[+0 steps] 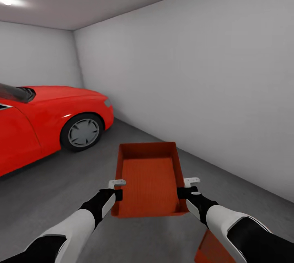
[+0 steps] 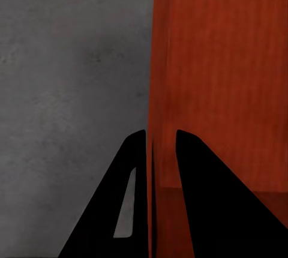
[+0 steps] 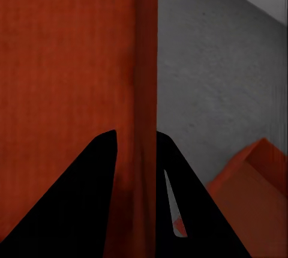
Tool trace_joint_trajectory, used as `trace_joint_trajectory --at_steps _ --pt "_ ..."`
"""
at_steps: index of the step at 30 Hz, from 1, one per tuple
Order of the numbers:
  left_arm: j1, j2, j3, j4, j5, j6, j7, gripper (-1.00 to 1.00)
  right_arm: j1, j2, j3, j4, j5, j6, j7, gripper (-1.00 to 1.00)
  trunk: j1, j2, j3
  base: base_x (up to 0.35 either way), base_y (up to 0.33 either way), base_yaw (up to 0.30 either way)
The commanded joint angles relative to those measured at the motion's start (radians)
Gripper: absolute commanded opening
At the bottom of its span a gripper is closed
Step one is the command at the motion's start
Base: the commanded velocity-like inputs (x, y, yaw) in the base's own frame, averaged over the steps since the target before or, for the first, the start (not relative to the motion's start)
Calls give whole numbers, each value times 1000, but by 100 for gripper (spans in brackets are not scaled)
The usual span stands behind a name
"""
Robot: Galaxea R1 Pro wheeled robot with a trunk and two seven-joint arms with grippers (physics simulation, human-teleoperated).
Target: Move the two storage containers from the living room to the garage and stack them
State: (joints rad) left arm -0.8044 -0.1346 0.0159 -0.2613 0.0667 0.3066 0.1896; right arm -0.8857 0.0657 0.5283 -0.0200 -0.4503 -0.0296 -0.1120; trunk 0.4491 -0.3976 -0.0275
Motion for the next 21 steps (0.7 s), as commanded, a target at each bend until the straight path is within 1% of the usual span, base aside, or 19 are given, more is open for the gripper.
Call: trace_joint_trajectory --at_steps 1,21 --pt "0 2 -7 -6 -30 -9 16 -100 -1 0 -15 21 -19 -6 -5 -100 1 -2 -2 86 0 -250" --pt "0 1 -7 -6 -30 -8 20 -100 -2 0 -15 21 -19 -6 -5 -100 1 -2 -2 6 0 -250"
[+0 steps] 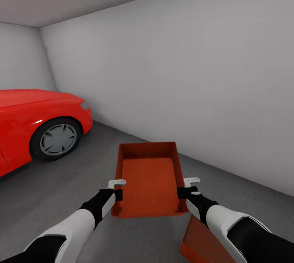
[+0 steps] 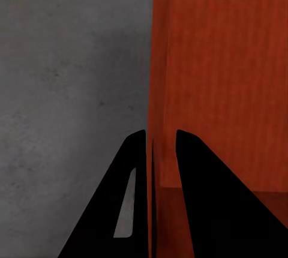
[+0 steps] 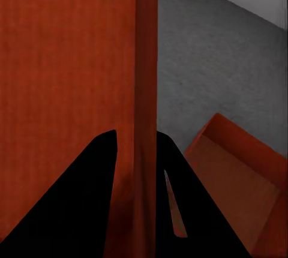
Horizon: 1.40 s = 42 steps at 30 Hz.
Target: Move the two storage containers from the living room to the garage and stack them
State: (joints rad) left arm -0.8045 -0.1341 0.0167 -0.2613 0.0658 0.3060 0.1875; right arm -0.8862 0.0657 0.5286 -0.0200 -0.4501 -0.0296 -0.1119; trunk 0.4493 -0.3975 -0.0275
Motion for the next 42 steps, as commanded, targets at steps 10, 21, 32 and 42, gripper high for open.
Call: trace_joint_trajectory --at_steps 10,21,32,42 --pt "0 -1 -8 -6 -29 -6 28 -100 -1 0 -15 22 -19 -6 -5 -100 1 -2 -2 0 0 -250" --pt "-1 -2 -8 -6 -29 -1 24 -100 -1 0 -15 22 -19 -6 -5 -100 1 -2 -2 63 0 -250" --pt "0 -2 -8 -6 -29 -3 20 -100 -1 1 -15 22 -19 -6 -5 -100 1 -2 -2 314 0 -250" --pt "0 -2 -8 -6 -29 -5 26 -100 -1 1 -15 22 -19 -6 -5 -100 1 -2 -2 107 0 -250"
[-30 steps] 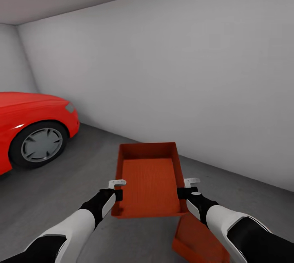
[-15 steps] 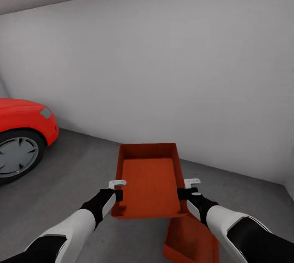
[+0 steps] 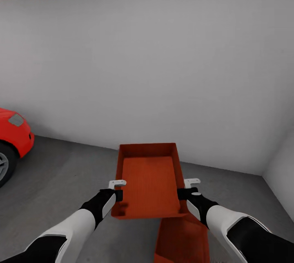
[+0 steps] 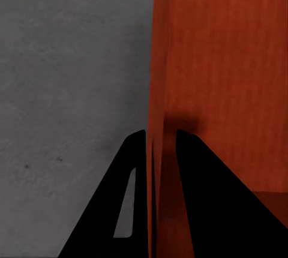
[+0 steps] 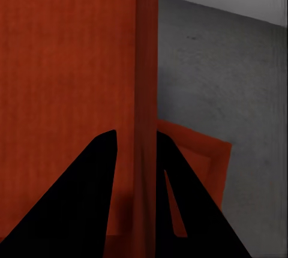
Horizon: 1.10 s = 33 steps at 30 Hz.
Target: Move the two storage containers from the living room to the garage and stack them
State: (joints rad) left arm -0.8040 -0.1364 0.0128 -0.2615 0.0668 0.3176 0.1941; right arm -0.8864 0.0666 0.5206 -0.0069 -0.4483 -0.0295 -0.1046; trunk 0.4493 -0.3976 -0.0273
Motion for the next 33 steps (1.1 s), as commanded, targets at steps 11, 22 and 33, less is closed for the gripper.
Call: trace_joint_trajectory --at_steps 11,22,33 --pt "0 0 -4 -5 -30 -17 23 -100 -1 0 -7 8 -21 -6 -12 -100 1 -2 -2 1 0 -250" --pt "-1 0 -4 -5 -30 -17 24 -100 -1 0 -7 8 -21 -6 -12 -100 1 -2 -2 0 0 -250" --pt "-1 0 -4 -5 -30 -17 24 -100 -1 -1 -7 8 -21 -6 -12 -100 1 -2 -2 0 0 -250"
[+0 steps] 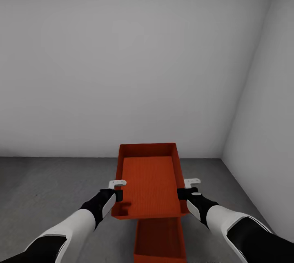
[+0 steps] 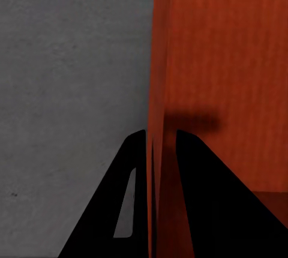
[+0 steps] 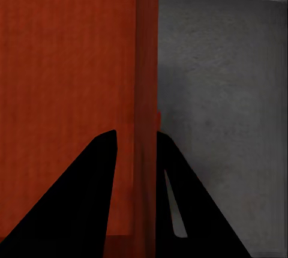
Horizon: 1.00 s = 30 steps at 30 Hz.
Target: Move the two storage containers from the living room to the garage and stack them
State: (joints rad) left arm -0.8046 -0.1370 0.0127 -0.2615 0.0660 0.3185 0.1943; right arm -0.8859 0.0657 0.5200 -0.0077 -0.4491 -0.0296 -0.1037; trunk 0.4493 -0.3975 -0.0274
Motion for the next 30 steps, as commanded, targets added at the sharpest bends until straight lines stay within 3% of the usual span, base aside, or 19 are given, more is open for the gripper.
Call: trace_joint_trajectory --at_steps 1,18,30 --pt "0 0 -3 -5 -29 -18 24 -100 -1 0 -6 9 -20 -6 -13 -100 1 -2 -2 0 0 -250" --pt "0 0 -3 -5 -29 -17 19 -100 -1 0 -6 9 -20 -6 -13 -100 1 -2 -2 7 0 -239" --pt "0 2 -3 -5 -29 -17 11 -100 -2 0 -7 9 -20 -6 -13 -100 1 -2 -2 268 109 -19"
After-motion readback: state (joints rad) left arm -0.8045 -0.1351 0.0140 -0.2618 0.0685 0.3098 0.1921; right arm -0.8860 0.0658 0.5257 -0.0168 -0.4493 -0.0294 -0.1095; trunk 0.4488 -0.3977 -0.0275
